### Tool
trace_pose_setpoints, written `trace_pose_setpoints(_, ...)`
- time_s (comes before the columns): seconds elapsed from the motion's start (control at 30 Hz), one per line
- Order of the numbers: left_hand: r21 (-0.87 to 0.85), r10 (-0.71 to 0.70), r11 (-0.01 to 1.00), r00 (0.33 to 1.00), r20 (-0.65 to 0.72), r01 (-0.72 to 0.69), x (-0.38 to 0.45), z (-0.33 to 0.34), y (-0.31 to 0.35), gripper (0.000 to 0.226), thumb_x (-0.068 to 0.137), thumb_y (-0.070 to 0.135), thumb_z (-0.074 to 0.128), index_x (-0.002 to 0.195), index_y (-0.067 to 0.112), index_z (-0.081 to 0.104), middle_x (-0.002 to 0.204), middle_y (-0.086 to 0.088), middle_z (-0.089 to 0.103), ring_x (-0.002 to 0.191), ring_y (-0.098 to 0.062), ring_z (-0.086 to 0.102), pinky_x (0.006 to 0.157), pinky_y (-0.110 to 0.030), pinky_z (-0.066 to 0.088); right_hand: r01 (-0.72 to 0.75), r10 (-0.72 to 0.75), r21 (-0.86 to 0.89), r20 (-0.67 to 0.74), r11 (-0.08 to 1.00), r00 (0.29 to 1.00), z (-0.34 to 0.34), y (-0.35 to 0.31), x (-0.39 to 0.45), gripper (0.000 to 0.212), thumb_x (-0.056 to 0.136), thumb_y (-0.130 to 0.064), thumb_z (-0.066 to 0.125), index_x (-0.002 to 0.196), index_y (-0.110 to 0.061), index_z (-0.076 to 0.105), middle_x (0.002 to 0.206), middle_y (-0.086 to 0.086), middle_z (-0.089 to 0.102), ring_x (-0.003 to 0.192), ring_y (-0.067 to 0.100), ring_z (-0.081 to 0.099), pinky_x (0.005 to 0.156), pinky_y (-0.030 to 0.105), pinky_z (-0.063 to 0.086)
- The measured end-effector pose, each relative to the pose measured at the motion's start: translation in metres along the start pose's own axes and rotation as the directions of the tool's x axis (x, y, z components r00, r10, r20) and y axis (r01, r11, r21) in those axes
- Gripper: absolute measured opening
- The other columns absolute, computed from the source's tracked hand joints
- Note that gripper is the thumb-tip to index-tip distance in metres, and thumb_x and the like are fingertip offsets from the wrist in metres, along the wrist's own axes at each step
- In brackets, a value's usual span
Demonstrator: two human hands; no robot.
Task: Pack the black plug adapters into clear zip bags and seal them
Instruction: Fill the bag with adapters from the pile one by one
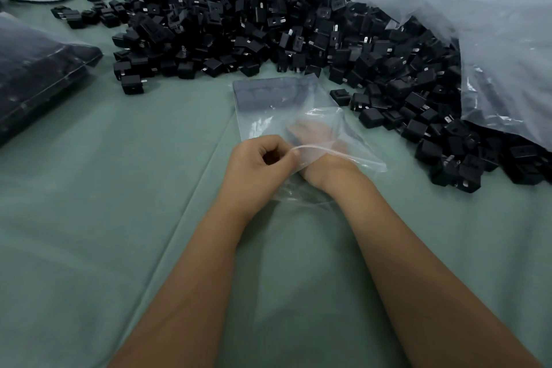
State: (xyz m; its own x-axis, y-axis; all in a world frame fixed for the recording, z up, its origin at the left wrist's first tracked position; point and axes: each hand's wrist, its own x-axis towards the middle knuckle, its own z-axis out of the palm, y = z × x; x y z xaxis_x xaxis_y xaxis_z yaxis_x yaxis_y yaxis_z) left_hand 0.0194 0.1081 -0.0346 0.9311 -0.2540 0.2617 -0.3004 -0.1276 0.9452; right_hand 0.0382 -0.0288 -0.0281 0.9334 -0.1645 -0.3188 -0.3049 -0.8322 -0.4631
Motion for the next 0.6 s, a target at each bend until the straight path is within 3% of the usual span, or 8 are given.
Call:
trace_pose_setpoints(0.1, 0.054, -0.075, 0.996, 0.997, 0.025, 0.074, 0.003, -0.001, -0.006, 0.024, 0.086, 0.012, 0.066, 0.063, 0.009, 0.061, 0.052, 0.01, 0.048, 0.049, -0.003, 0.041, 0.048, -0.013, 0.035, 0.153, -0.163, -0.108, -0.092, 0.982, 0.982, 0.004, 0.018, -0.024, 0.021, 0.092, -0.033, 0.04, 0.086, -0.026, 0.059, 0.076, -0.006, 0.053, 0.071, 0.014, 0.054, 0.054, 0.027, 0.035)
trace_pose_setpoints(0.2, 0.113, -0.094, 0.989, 0.995, 0.032, 0.09, 0.005, -0.002, -0.011, 0.022, 0.088, 0.014, 0.066, 0.068, 0.006, 0.062, 0.055, 0.005, 0.051, 0.051, -0.004, 0.042, 0.05, -0.017, 0.036, 0.455, -0.502, -0.239, -0.201, 0.858, 0.841, 0.01, 0.033, -0.048, 0.017, 0.094, -0.026, 0.044, 0.105, -0.03, 0.056, 0.086, -0.005, 0.06, 0.08, 0.015, 0.056, 0.065, 0.029, 0.04)
trace_pose_setpoints(0.27, 0.137, -0.085, 0.987, 0.996, 0.022, 0.081, 0.006, -0.002, -0.012, 0.022, 0.089, 0.014, 0.066, 0.069, 0.005, 0.062, 0.056, 0.002, 0.052, 0.051, -0.005, 0.042, 0.05, -0.017, 0.036, 0.58, -0.688, -0.375, -0.326, 0.724, 0.648, 0.008, 0.037, -0.06, 0.018, 0.087, -0.019, 0.051, 0.093, -0.015, 0.067, 0.086, 0.001, 0.067, 0.079, 0.021, 0.061, 0.063, 0.031, 0.046)
trace_pose_setpoints(0.3, 0.139, -0.081, 0.987, 0.997, 0.018, 0.078, 0.005, -0.001, -0.012, 0.023, 0.089, 0.015, 0.065, 0.07, 0.004, 0.062, 0.057, 0.0, 0.052, 0.05, -0.005, 0.043, 0.049, -0.016, 0.037, 0.619, -0.755, -0.435, -0.429, 0.654, 0.496, 0.006, 0.037, -0.064, 0.017, 0.082, -0.015, 0.053, 0.079, -0.009, 0.068, 0.077, 0.004, 0.067, 0.069, 0.025, 0.061, 0.058, 0.033, 0.046)
trace_pose_setpoints(0.37, 0.124, -0.091, 0.988, 0.996, 0.013, 0.089, 0.005, 0.0, -0.013, 0.024, 0.09, 0.015, 0.065, 0.069, 0.004, 0.062, 0.055, 0.001, 0.052, 0.047, -0.003, 0.044, 0.047, -0.013, 0.037, 0.638, -0.746, -0.493, -0.635, 0.592, 0.201, 0.0, 0.039, -0.067, 0.017, 0.078, -0.007, 0.054, 0.065, -0.002, 0.064, 0.063, 0.008, 0.059, 0.054, 0.027, 0.051, 0.05, 0.036, 0.041)
trace_pose_setpoints(0.4, 0.123, -0.103, 0.987, 0.995, 0.01, 0.101, 0.005, 0.0, -0.014, 0.024, 0.09, 0.016, 0.065, 0.069, 0.006, 0.062, 0.053, 0.003, 0.052, 0.045, -0.003, 0.045, 0.046, -0.013, 0.037, 0.622, -0.685, -0.479, -0.717, 0.619, 0.131, -0.003, 0.041, -0.067, 0.018, 0.08, -0.005, 0.053, 0.067, 0.0, 0.064, 0.063, 0.009, 0.057, 0.055, 0.027, 0.049, 0.051, 0.038, 0.039)
trace_pose_setpoints(0.5, 0.172, -0.119, 0.978, 0.993, 0.004, 0.117, 0.005, 0.0, -0.017, 0.025, 0.089, 0.02, 0.066, 0.066, 0.013, 0.062, 0.05, 0.01, 0.05, 0.045, -0.003, 0.044, 0.047, -0.013, 0.037, 0.448, -0.402, -0.282, -0.894, 0.848, 0.198, -0.016, 0.063, -0.061, 0.017, 0.083, -0.004, 0.051, 0.087, 0.0, 0.067, 0.08, 0.011, 0.059, 0.073, 0.029, 0.053, 0.066, 0.039, 0.04)
trace_pose_setpoints(0.6, 0.174, -0.115, 0.978, 0.993, 0.017, 0.11, 0.005, 0.0, -0.02, 0.026, 0.089, 0.023, 0.066, 0.065, 0.016, 0.06, 0.05, 0.011, 0.049, 0.047, -0.004, 0.043, 0.048, -0.015, 0.037, -0.028, -0.04, -0.054, -0.924, 0.998, 0.381, -0.027, 0.096, -0.05, 0.034, 0.083, -0.01, 0.052, 0.115, -0.01, 0.063, 0.116, 0.014, 0.058, 0.109, 0.034, 0.05, 0.094, 0.04, 0.031)
